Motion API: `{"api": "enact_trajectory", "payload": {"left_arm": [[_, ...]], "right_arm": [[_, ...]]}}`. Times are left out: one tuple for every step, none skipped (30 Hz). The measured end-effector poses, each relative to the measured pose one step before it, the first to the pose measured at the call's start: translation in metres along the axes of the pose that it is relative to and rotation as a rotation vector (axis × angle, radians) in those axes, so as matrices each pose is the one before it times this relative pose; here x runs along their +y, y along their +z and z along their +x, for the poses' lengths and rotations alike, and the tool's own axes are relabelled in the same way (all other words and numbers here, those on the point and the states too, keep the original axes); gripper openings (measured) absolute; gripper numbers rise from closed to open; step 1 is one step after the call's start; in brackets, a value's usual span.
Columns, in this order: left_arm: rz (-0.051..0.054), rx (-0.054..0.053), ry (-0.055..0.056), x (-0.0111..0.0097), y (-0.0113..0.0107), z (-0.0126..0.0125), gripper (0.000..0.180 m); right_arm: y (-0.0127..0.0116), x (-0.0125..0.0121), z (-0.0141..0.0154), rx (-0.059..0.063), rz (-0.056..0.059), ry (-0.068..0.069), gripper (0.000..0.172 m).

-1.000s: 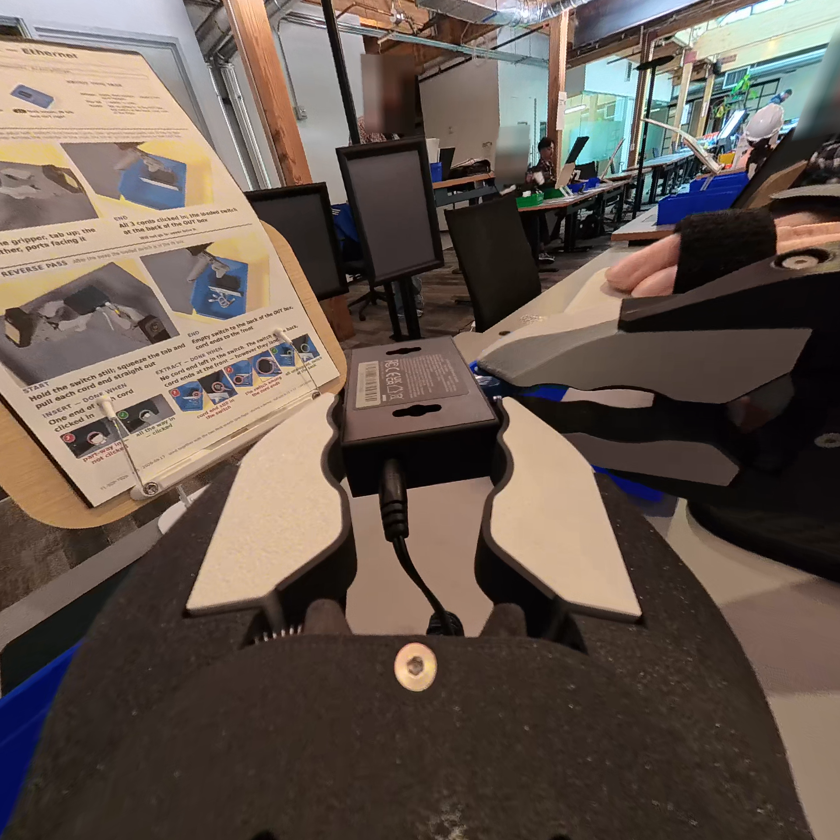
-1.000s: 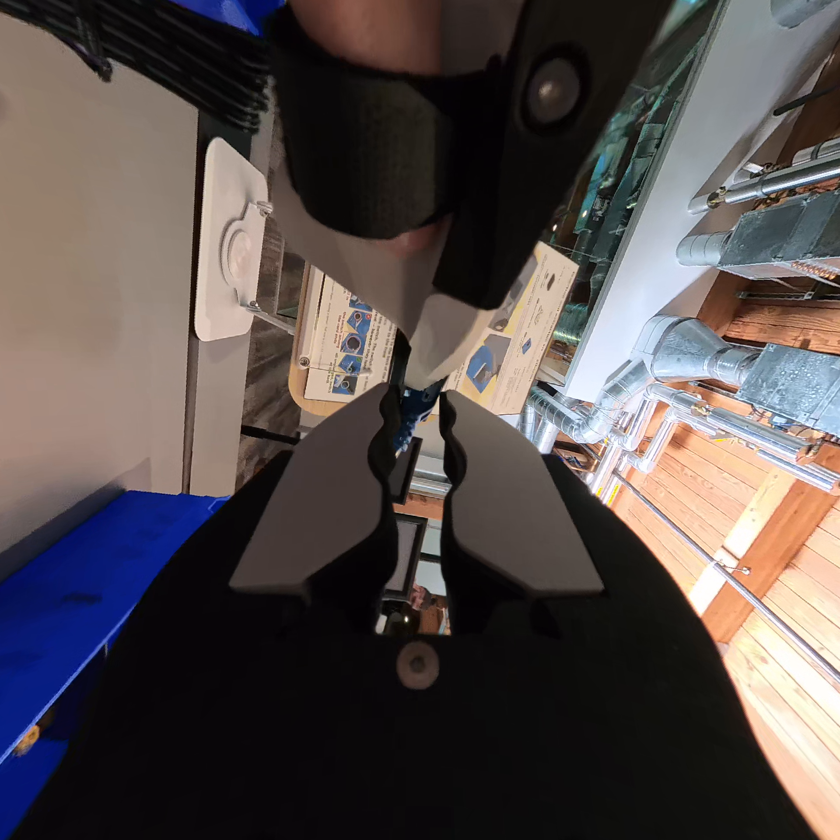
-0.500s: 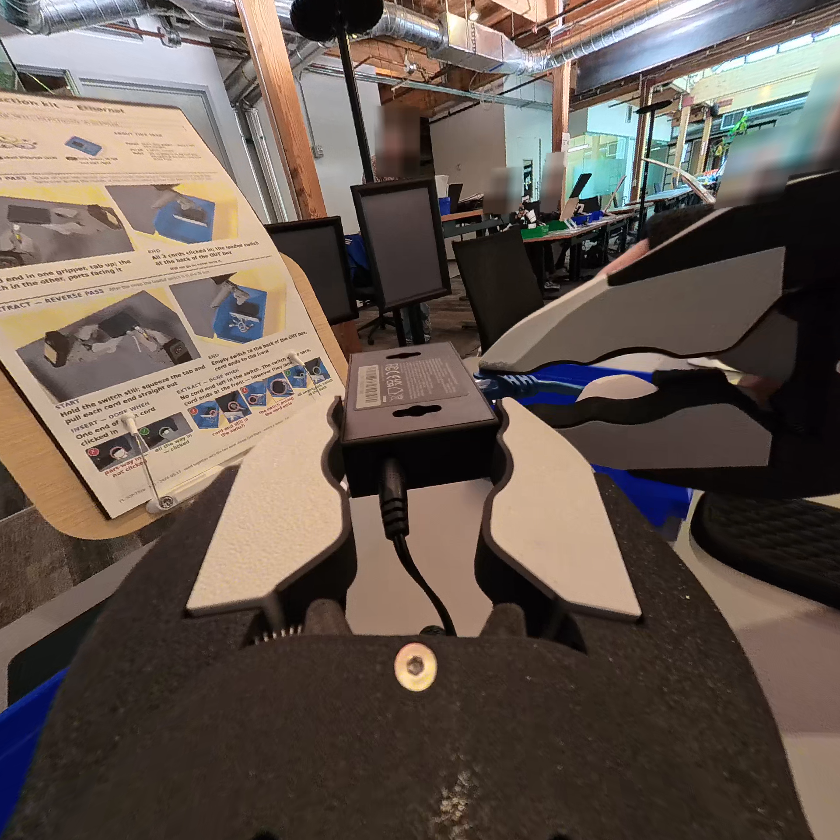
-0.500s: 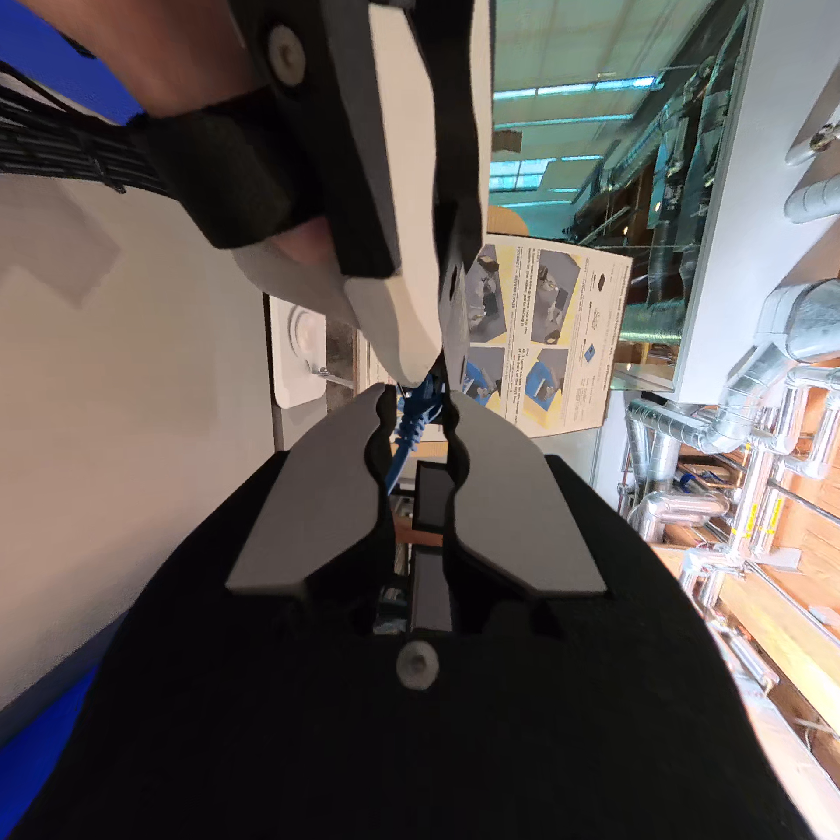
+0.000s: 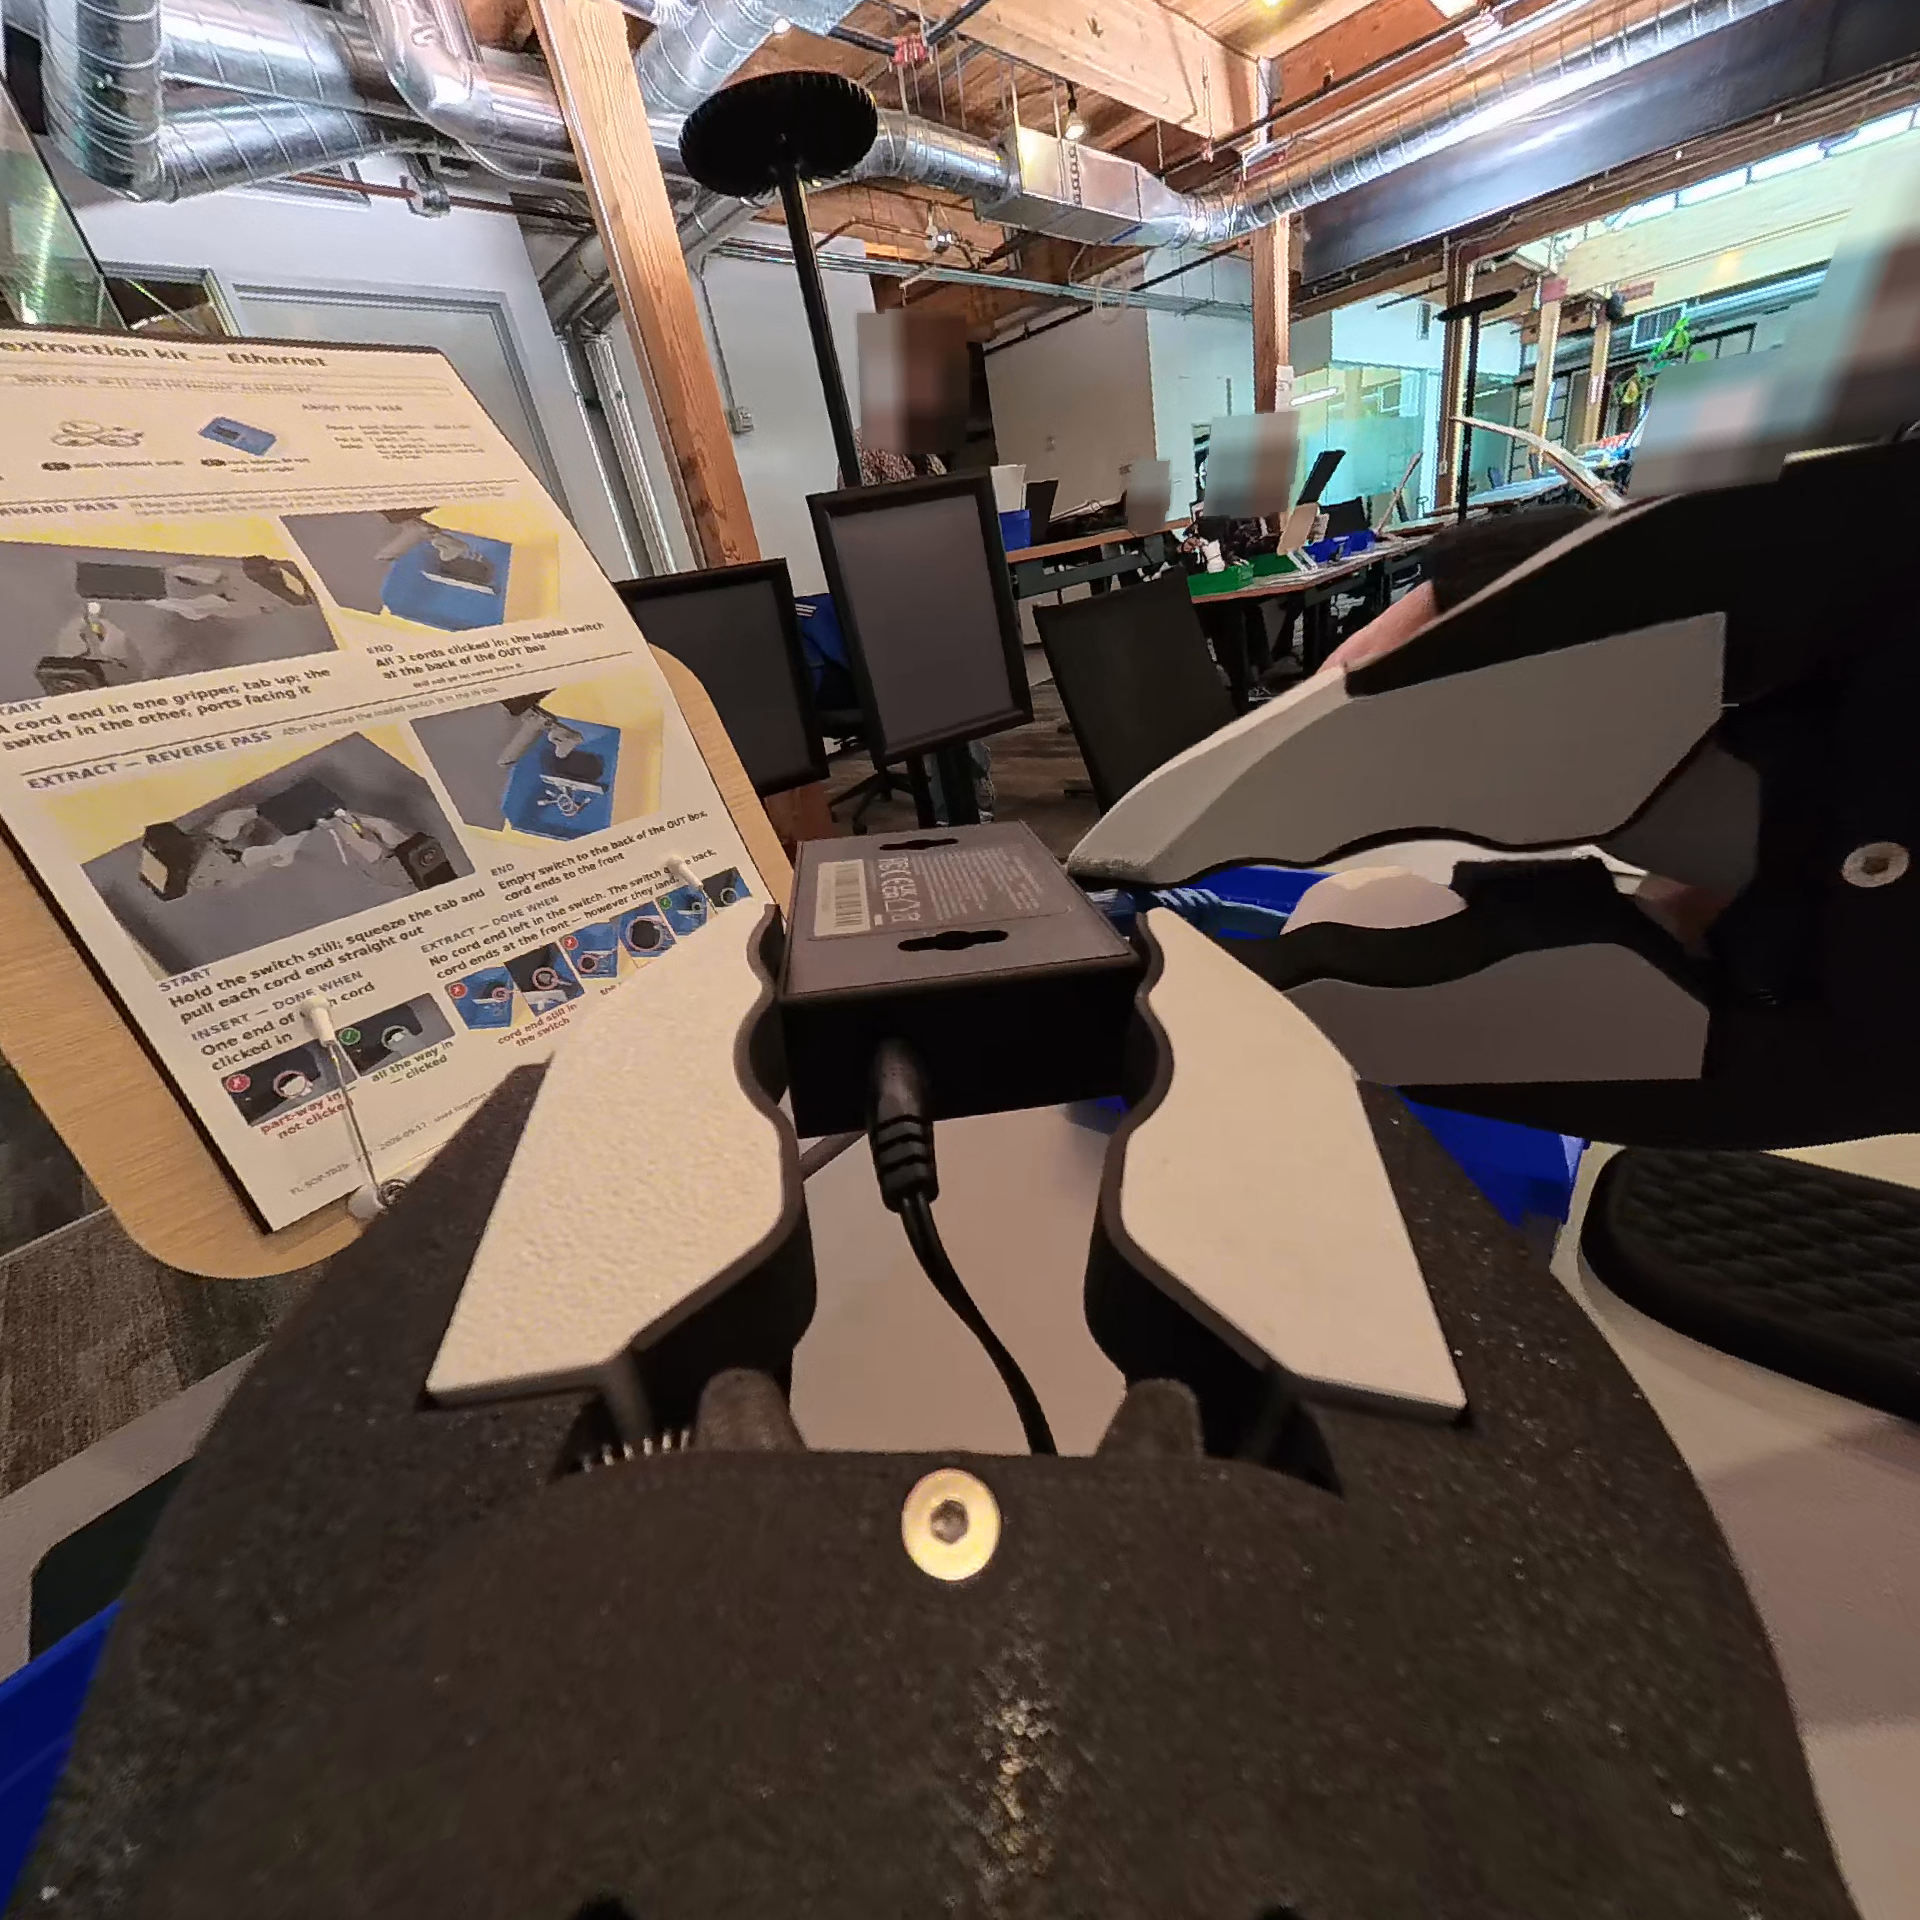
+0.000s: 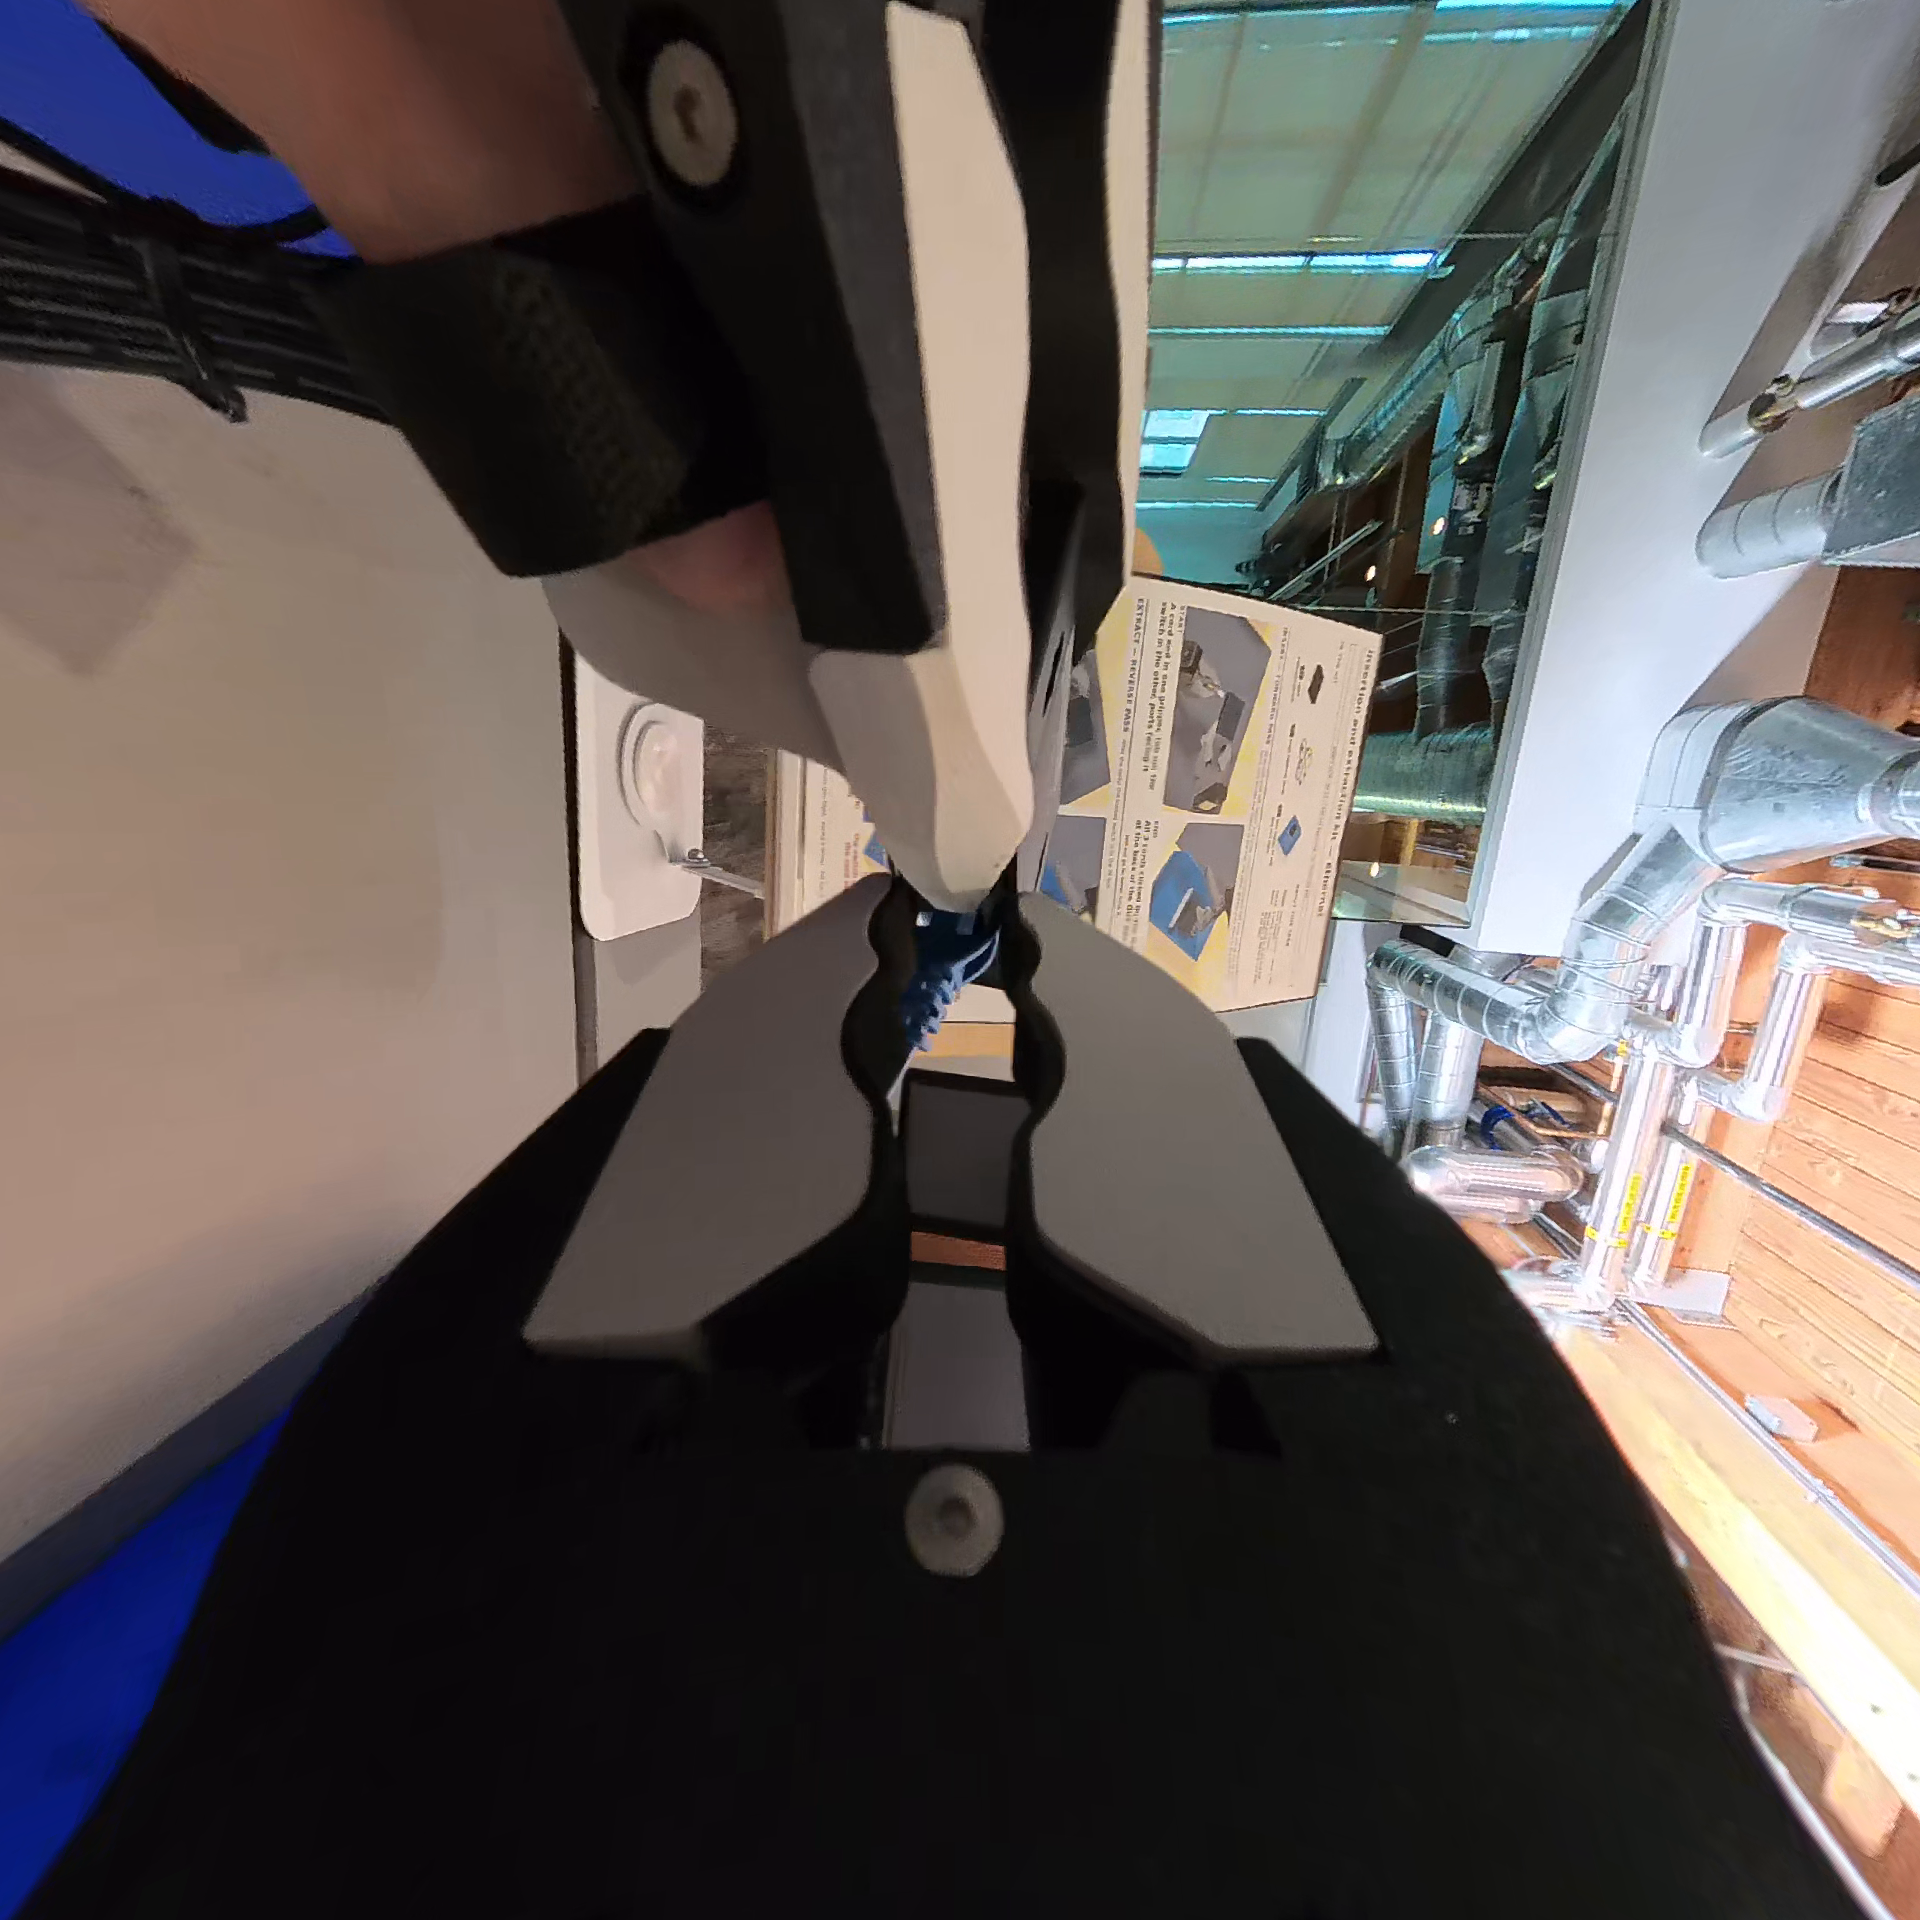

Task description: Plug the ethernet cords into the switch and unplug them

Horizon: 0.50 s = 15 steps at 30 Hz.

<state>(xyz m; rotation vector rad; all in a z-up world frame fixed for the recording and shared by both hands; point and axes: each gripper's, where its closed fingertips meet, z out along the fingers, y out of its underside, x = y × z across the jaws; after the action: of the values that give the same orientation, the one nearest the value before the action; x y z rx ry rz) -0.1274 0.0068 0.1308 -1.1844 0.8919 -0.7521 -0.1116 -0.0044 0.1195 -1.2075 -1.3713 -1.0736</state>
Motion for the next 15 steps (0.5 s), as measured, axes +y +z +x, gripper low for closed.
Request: {"api": "enact_trajectory", "payload": {"left_arm": [[-0.0025, -0.0032, 0.0004, 0.00019, 0.00001, -0.00015, 0.062], [0.0003, -0.0019, -0.0013, 0.00012, 0.00008, 0.00015, 0.062], [0.0016, 0.0033, -0.0048, -0.00019, -0.00002, 0.00059, 0.062], [0.0013, 0.0065, -0.0068, -0.00042, -0.00018, 0.00079, 0.062], [0.0026, 0.0046, -0.0053, -0.00047, -0.00011, 0.00091, 0.062], [0.0007, 0.0007, 0.0004, -0.00046, -0.00005, 0.00096, 0.062], [-0.0003, -0.0003, 0.0027, -0.00022, 0.00014, 0.00081, 0.062], [0.0032, 0.0008, 0.0009, -0.00057, -0.00017, 0.00060, 0.062], [0.0008, 0.0009, 0.0015, -0.00013, 0.00015, 0.00028, 0.062], [-0.0001, 0.0003, 0.0020, 0.00011, 0.00007, -0.00004, 0.062], [-0.0010, 0.0004, 0.0022, 0.00030, 0.00013, -0.00031, 0.062], [-0.0047, 0.0009, 0.0016, 0.00090, 0.00026, -0.00055, 0.062], [-0.0056, 0.0008, -0.0020, 0.00140, 0.00065, -0.00101, 0.062], [-0.0053, 0.0023, -0.0059, 0.00183, 0.00076, -0.00140, 0.062], [-0.0012, 0.0051, -0.0111, 0.00178, 0.00068, -0.00153, 0.062]], "right_arm": [[0.00040, 0.00017, -0.00021, 0.0081, -0.0052, -0.0160, 0.015], [0.00000, 0.00030, -0.00034, 0.0096, -0.0092, -0.0214, 0.014], [-0.00064, 0.00011, 0.00040, 0.0129, -0.0074, -0.0254, 0.014], [-0.00094, 0.00009, 0.00008, 0.0068, -0.0013, -0.0294, 0.013], [-0.00108, 0.00018, 0.00014, 0.0025, 0.0047, -0.0289, 0.013], [-0.00101, 0.00044, 0.00019, -0.0058, 0.0030, -0.0093, 0.012], [-0.00077, 0.00038, -0.00029, -0.0111, 0.0028, -0.0048, 0.012], [-0.00082, 0.00017, 0.00048, -0.0017, 0.0014, -0.0150, 0.012], [-0.00048, 0.00029, 0.00029, 0.0005, -0.0024, -0.0179, 0.012], [0.00008, 0.00012, -0.00011, -0.0014, -0.0044, -0.0063, 0.011], [0.00031, -0.00013, -0.00005, -0.0014, -0.0012, 0.0038, 0.012], [0.00082, -0.00014, -0.00095, -0.0096, 0.0001, 0.0118, 0.012], [0.00147, -0.00006, -0.00091, -0.0131, -0.0015, 0.0223, 0.012], [0.00186, -0.00014, -0.00132, -0.0182, -0.0063, 0.0302, 0.012], [0.00167, -0.00020, -0.00105, -0.0157, -0.0011, 0.0248, 0.013]]}}
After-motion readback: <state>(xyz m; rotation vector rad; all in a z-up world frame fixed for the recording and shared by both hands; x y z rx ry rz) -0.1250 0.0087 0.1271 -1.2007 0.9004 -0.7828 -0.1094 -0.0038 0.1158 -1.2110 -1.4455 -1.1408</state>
